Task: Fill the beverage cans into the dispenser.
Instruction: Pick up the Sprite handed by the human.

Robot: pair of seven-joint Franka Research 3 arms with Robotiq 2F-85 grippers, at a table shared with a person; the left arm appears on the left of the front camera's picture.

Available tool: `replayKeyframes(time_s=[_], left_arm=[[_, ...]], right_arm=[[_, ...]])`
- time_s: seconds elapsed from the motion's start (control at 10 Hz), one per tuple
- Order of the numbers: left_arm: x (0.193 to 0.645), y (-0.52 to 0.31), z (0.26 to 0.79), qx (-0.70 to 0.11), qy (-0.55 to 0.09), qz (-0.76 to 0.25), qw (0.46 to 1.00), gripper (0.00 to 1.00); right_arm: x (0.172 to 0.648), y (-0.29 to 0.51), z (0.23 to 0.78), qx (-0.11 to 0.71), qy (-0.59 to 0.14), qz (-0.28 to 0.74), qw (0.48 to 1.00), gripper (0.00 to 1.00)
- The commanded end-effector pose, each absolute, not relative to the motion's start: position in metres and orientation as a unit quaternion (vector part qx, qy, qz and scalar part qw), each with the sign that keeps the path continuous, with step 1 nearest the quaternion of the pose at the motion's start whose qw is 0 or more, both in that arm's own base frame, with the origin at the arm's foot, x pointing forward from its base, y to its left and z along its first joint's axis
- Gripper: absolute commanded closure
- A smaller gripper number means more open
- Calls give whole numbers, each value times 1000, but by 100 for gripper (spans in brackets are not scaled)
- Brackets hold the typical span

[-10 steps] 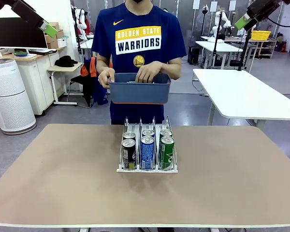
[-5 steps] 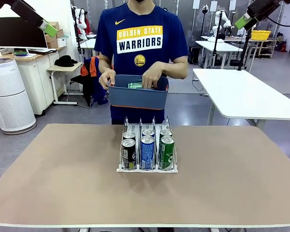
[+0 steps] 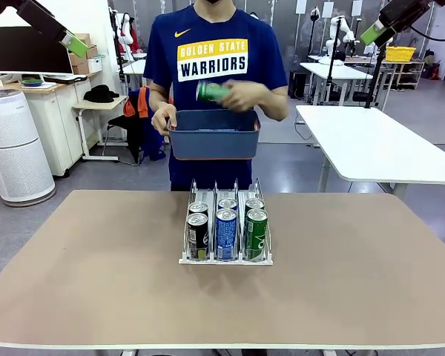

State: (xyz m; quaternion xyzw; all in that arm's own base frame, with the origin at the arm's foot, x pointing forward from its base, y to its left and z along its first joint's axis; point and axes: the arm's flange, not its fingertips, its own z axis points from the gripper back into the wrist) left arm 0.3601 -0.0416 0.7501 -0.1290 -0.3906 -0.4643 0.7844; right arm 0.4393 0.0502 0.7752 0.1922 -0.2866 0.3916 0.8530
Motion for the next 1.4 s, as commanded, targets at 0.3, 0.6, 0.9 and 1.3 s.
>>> replayKeyframes(time_s=[0.3,0.6,0.9,1.3], left_arm=[[360,-40,748,-130,-389,-463,785,0],[360,-40,748,-130,-389,-463,785,0],[360,-40,748,-130,-389,-463,785,0],[360,-40,748,-130,-389,-463,785,0]], right_arm=[[438,51,776,196,-287,388,854,0],[438,51,776,196,-287,388,854,0],[438,51,776,196,-287,388,854,0],[438,51,776,196,-287,388,854,0]])
